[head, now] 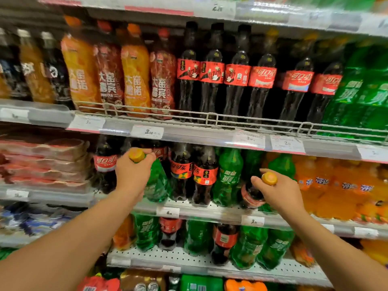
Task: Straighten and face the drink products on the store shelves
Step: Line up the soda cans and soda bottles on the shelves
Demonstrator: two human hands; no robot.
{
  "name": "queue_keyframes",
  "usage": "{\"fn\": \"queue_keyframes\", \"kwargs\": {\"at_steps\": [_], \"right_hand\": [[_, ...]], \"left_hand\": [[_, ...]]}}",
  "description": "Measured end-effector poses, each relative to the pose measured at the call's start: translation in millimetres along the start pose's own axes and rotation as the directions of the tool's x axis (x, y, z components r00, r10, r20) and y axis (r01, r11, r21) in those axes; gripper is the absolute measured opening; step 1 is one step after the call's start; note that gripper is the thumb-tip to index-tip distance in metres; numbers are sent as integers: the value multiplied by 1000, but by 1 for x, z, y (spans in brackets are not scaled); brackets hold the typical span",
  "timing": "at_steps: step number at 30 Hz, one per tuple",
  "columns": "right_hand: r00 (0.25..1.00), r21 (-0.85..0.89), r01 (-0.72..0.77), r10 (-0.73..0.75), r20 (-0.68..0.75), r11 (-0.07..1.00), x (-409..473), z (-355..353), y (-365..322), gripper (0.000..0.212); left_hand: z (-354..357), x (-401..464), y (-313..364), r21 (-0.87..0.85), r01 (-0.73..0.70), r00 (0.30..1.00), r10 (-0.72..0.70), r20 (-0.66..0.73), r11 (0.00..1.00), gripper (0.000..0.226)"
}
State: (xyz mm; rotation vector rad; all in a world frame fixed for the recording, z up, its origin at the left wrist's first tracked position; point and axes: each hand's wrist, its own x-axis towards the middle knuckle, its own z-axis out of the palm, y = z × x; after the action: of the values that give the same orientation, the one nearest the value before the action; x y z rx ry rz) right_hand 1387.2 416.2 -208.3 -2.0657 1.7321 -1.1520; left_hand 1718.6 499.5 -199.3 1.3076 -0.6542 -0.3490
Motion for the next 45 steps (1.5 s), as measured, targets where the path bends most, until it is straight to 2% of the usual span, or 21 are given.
{"fn": "queue_keyframes", "kwargs": {"at_steps": [2, 4, 7, 10, 12, 15, 18, 23, 28, 32, 35, 39, 45], "right_hand": [[996, -50, 21, -25, -90, 999, -5, -7, -21, 31], [987, -89, 19, -32, -156, 996, -11, -12, -46, 37], [988, -84, -25, 11, -156, 996, -28, -6, -85, 43], [986, 82, -107, 116, -122, 991, -57, 18, -121, 38], [978, 221, -172, 194, -82, 960, -73, 39, -143, 30], [963, 371, -230, 264, -43, 899, -89, 68, -172, 23], [959, 458, -225, 280, -55, 860, -95, 90, -201, 18], [942, 525, -212, 316, -115, 824, -84, 117, -238, 24], [931, 504, -199, 322, -170, 841, -69, 147, -248, 23], [937, 489, -215, 319, -141, 845, -54, 172, -244, 29], [945, 453, -226, 307, -111, 862, -42, 186, -237, 33], [959, 433, -223, 276, -63, 873, -30, 200, -230, 49], [969, 287, -227, 246, -34, 931, 1, 209, -236, 46]], "left_hand": [[-14, 8, 10, -46, 38, 999, -36, 37, 998, 7], [-33, 14, 14, -58, 67, 994, -62, 91, 996, 8], [-70, 25, 7, -28, 95, 985, -89, 149, 995, 18], [-114, 38, -6, 27, 118, 975, -121, 187, 993, 18], [-142, 47, -16, 61, 129, 972, -138, 192, 990, 12], [-177, 61, -26, 88, 138, 968, -153, 200, 987, 14], [-207, 75, -29, 116, 141, 963, -163, 215, 983, 13], [-240, 94, -32, 124, 182, 951, -207, 230, 975, 12], [-253, 103, -37, 112, 180, 965, -198, 170, 977, 19], [-254, 110, -45, 121, 193, 970, -207, 124, 974, 16], [-254, 115, -50, 131, 188, 966, -207, 152, 973, 16], [-253, 121, -58, 167, 174, 966, -201, 162, 970, 15], [-247, 129, -69, 177, 182, 969, -206, 133, 967, 12]]}}
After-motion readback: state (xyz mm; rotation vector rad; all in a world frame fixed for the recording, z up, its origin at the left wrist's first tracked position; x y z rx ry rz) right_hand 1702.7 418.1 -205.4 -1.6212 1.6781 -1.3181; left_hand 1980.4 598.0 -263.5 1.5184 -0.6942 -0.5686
